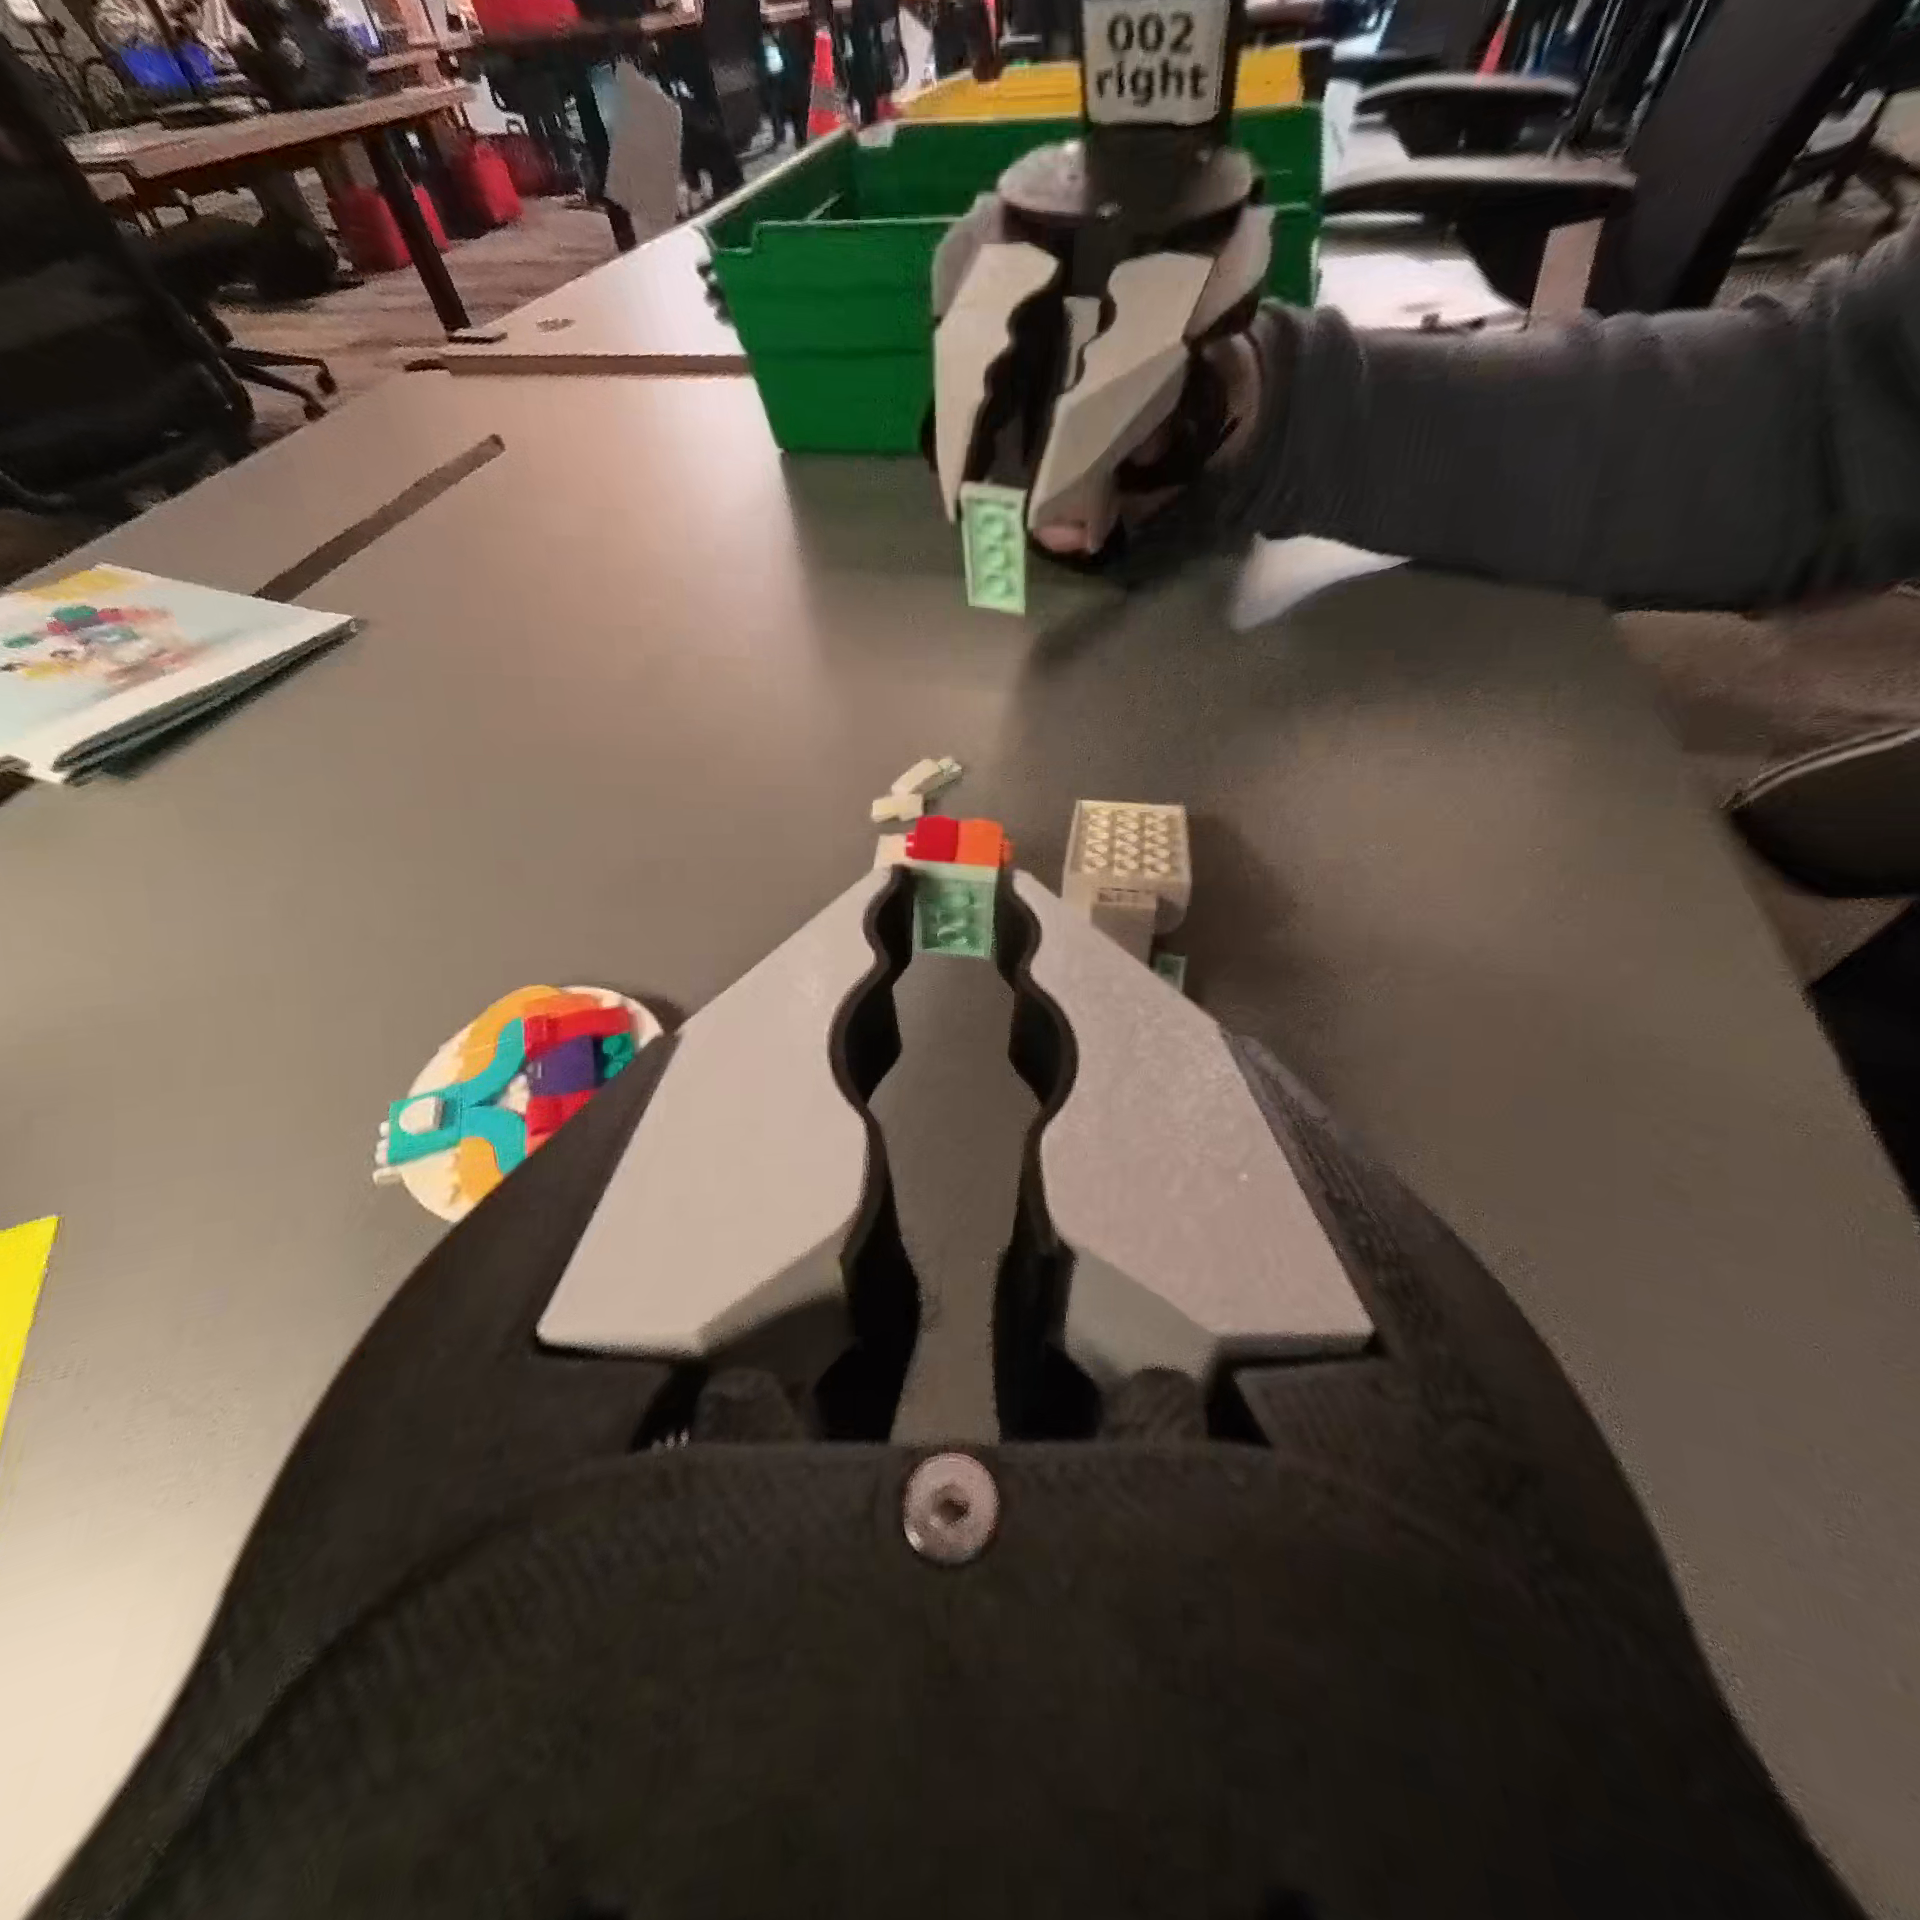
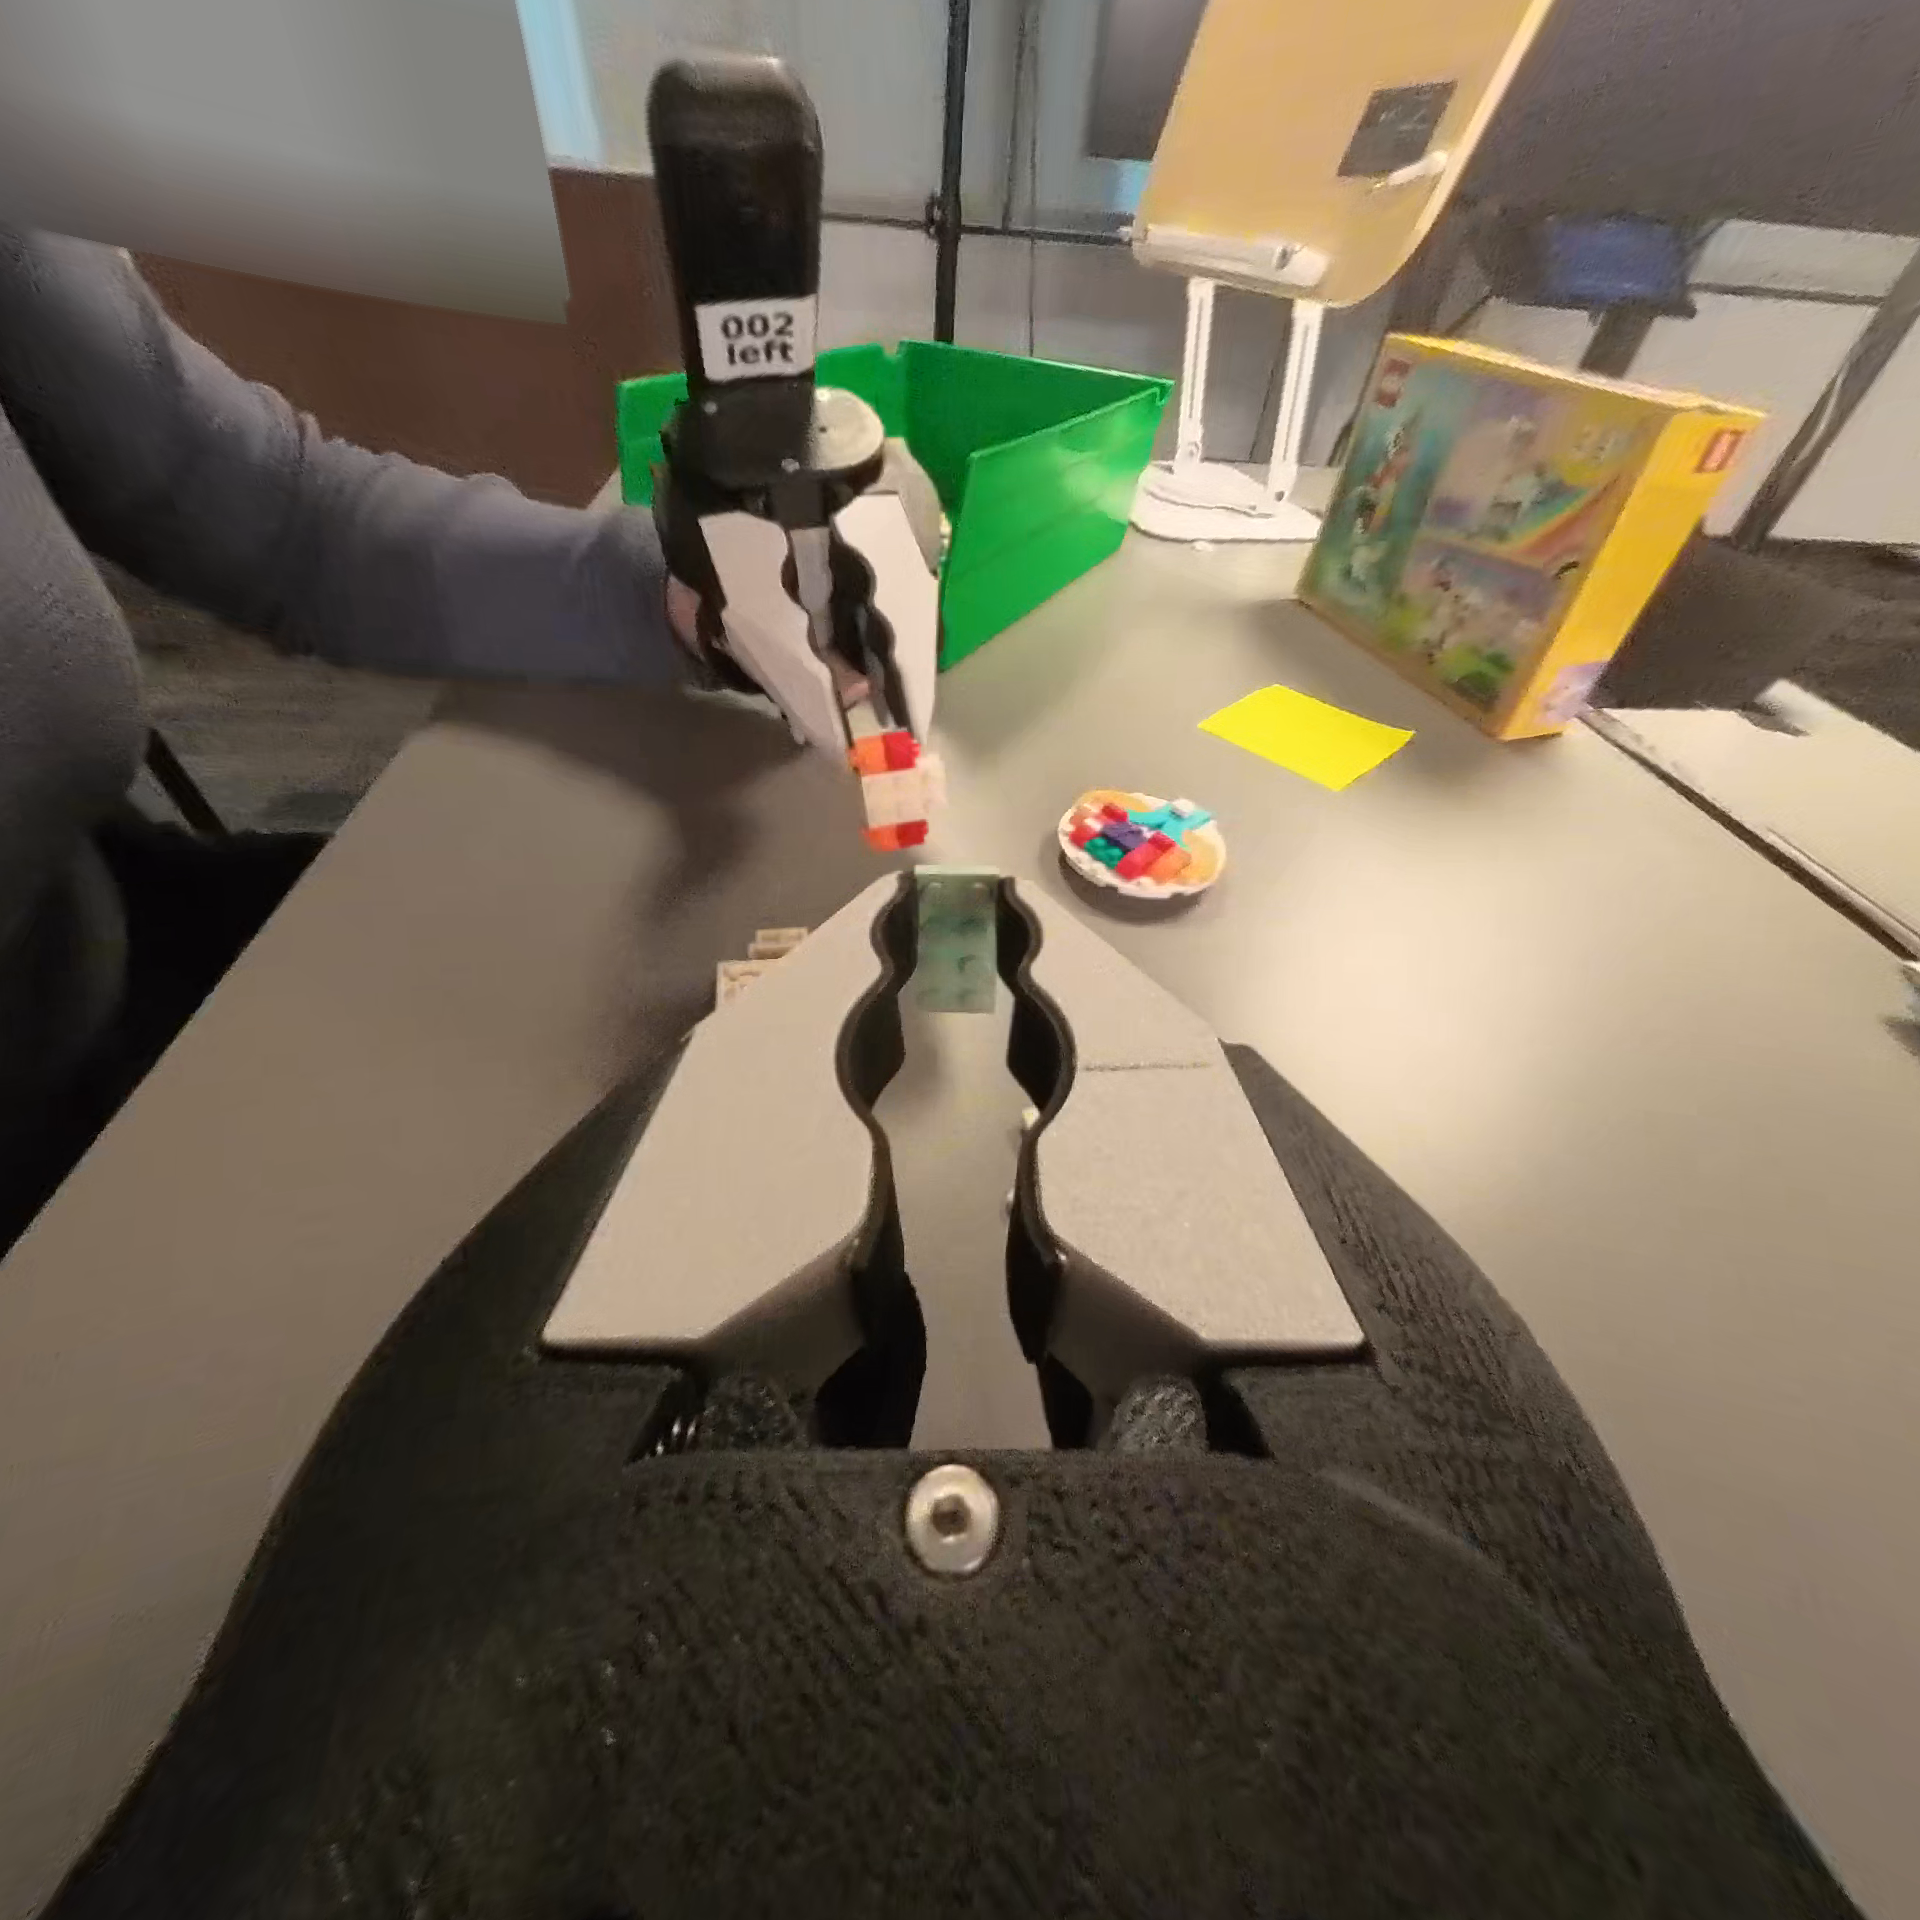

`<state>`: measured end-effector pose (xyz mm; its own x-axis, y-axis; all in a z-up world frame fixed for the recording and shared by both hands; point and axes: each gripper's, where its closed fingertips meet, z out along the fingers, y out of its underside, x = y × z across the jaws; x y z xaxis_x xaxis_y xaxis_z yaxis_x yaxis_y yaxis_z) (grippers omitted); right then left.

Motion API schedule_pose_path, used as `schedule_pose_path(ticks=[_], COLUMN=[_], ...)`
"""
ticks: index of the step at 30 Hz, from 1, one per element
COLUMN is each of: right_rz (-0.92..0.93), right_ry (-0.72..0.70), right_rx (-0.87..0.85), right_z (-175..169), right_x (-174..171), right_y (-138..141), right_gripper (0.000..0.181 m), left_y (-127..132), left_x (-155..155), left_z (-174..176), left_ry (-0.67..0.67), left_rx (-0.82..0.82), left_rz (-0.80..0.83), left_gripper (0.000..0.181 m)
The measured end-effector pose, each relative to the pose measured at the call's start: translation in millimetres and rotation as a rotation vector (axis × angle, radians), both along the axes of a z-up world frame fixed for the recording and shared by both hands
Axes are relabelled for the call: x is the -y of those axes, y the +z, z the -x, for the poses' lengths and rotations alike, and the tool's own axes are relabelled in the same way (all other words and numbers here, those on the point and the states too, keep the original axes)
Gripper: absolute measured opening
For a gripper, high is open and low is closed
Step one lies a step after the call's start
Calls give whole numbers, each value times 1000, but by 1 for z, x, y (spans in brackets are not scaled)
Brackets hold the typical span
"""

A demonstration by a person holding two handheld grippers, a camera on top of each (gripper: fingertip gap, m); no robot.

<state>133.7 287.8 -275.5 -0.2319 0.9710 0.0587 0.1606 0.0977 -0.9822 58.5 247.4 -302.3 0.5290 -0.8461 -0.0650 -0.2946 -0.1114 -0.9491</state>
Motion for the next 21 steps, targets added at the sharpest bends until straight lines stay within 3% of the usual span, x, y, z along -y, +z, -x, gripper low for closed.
schedule_pose_path(ticks=[5,13,17,21], right_rz=[88,169,148,211], right_ry=[10,-40,-60,-24], right_rx=[62,28,27,-79], right_z=[16,21,28,34], right_x=[3,-7,-2,9], right_y=[-19,-15,-15,0], right_gripper=[13,13,13,13], left_y=[-18,-40,-54,-41], left_x=[-7,-23,-33,-47], left_z=[-6,12,21,33], left_ry=[17,154,266,452], left_rx=[-56,-78,-146,-198], left_rz=[59,256,316,166], left_gripper=[15,15,44,61])
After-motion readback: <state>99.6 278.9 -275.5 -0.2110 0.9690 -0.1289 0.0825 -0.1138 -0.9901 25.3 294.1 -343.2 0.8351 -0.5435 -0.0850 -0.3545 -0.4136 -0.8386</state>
